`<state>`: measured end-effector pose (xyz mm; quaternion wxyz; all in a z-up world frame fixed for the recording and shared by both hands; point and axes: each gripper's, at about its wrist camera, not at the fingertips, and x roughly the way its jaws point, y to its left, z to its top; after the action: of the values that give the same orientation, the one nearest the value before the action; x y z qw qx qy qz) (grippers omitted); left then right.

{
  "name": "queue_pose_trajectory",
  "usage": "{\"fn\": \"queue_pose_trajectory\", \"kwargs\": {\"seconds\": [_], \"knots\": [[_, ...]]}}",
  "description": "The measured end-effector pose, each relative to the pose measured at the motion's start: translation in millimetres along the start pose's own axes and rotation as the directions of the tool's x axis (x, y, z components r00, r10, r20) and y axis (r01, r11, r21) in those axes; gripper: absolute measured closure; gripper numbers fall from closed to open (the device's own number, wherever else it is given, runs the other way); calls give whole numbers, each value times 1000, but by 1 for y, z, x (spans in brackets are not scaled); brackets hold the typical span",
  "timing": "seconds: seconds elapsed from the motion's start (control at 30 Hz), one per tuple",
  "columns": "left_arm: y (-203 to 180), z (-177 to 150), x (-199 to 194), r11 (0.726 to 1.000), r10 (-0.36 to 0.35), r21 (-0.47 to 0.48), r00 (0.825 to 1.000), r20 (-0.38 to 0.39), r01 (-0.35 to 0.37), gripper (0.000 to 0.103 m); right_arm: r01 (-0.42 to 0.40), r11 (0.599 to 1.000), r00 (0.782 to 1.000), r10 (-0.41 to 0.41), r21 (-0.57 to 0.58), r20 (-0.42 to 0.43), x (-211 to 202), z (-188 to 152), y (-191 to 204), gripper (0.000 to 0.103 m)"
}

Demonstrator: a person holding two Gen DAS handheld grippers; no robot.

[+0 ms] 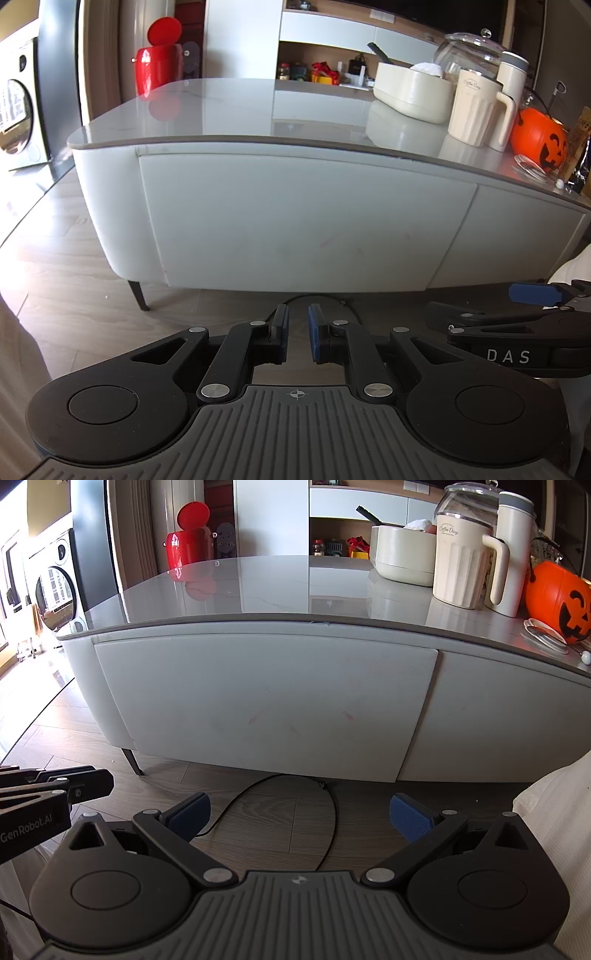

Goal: Organize objects

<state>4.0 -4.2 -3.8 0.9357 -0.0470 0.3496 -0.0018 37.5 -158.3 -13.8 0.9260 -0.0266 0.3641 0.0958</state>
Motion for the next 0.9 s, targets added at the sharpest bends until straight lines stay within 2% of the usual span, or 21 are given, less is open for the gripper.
{"fn": "queue_pose_trajectory", "kwargs": {"seconds": [0.57, 0.9], "knots": [[7, 3, 1, 1000, -19, -24, 1000, -23, 18, 89, -16, 1000, 1000, 16, 7, -16, 2, 2, -2, 0], [16, 11, 8, 995, -53, -86, 995, -89, 46, 89, -51, 999, 997, 52, 15, -56, 6, 10, -2, 0]]}}
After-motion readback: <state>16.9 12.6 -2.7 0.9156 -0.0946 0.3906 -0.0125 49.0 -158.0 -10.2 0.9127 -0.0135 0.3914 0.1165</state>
